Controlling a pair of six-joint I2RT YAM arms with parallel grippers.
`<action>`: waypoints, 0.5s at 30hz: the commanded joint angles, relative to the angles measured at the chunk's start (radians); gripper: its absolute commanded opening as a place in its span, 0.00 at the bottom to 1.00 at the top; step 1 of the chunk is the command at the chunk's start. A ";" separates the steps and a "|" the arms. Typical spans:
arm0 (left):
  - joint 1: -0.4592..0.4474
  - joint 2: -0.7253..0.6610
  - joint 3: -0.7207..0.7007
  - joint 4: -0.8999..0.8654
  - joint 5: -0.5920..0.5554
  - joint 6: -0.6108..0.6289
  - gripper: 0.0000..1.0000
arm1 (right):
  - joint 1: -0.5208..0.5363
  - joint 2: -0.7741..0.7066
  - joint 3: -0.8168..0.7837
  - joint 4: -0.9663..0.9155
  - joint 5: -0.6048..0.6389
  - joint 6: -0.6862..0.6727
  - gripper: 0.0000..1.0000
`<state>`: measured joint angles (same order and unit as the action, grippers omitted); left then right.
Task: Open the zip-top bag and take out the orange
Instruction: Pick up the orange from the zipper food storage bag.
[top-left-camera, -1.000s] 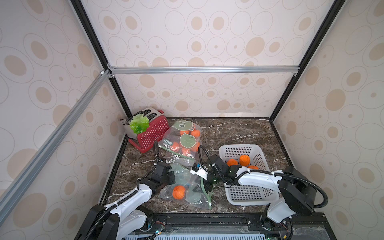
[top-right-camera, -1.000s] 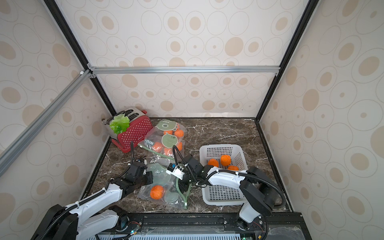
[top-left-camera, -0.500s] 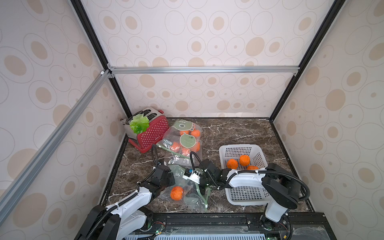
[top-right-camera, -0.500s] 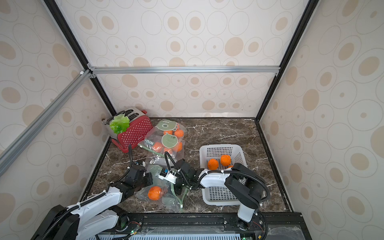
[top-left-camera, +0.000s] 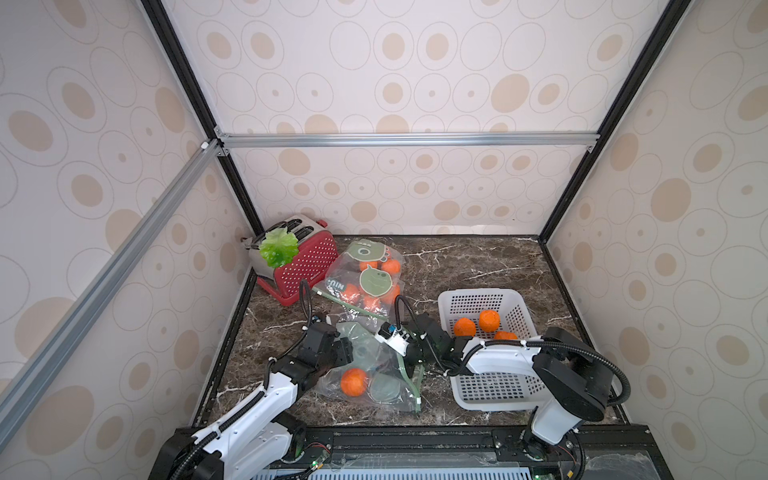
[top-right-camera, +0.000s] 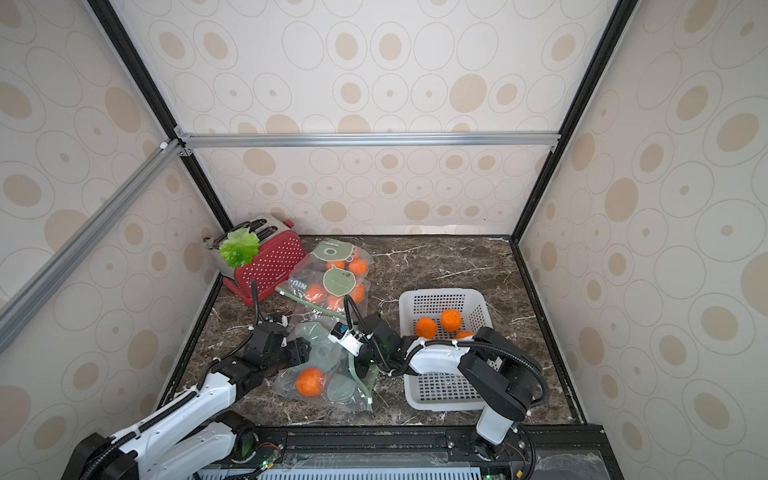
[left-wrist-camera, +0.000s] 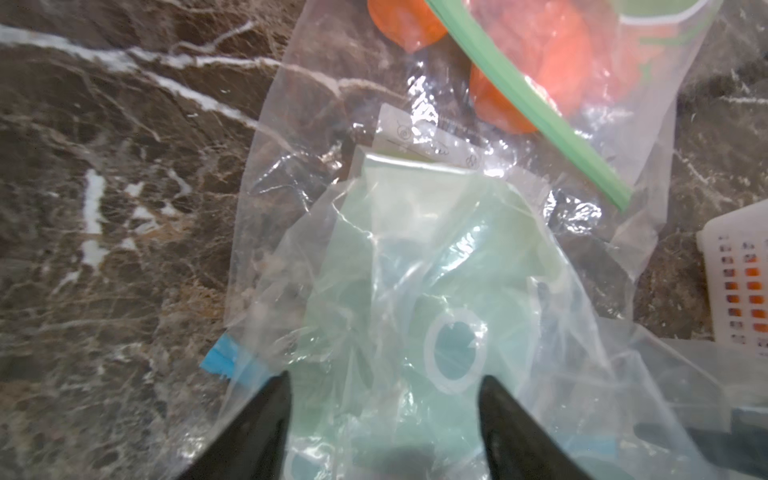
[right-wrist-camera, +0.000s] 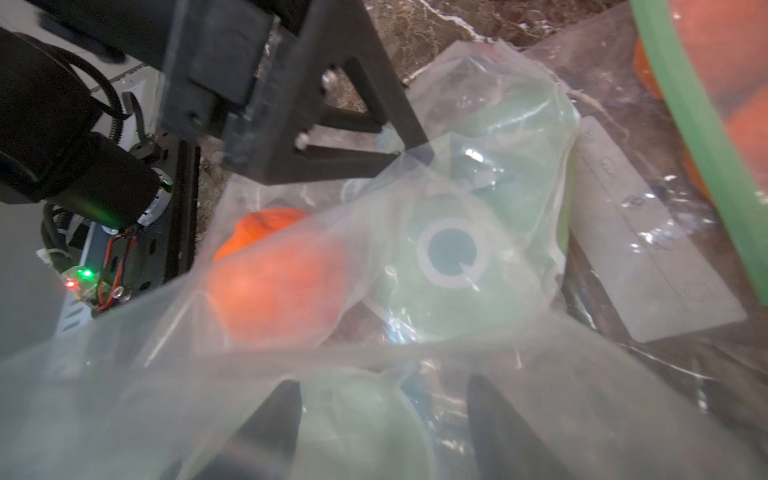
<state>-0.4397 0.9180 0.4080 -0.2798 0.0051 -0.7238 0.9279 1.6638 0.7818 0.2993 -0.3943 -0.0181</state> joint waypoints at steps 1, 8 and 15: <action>-0.004 -0.053 0.037 -0.183 -0.020 -0.012 0.93 | -0.009 -0.027 -0.020 0.007 0.020 0.010 0.66; -0.009 -0.188 0.008 -0.313 -0.049 -0.123 0.99 | -0.016 -0.021 -0.013 -0.009 0.023 0.008 0.66; -0.083 -0.245 0.008 -0.418 -0.088 -0.186 0.99 | -0.025 -0.007 -0.010 -0.007 0.020 0.012 0.66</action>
<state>-0.4946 0.6930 0.4103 -0.6025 -0.0494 -0.8585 0.9123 1.6638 0.7715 0.2985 -0.3801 -0.0090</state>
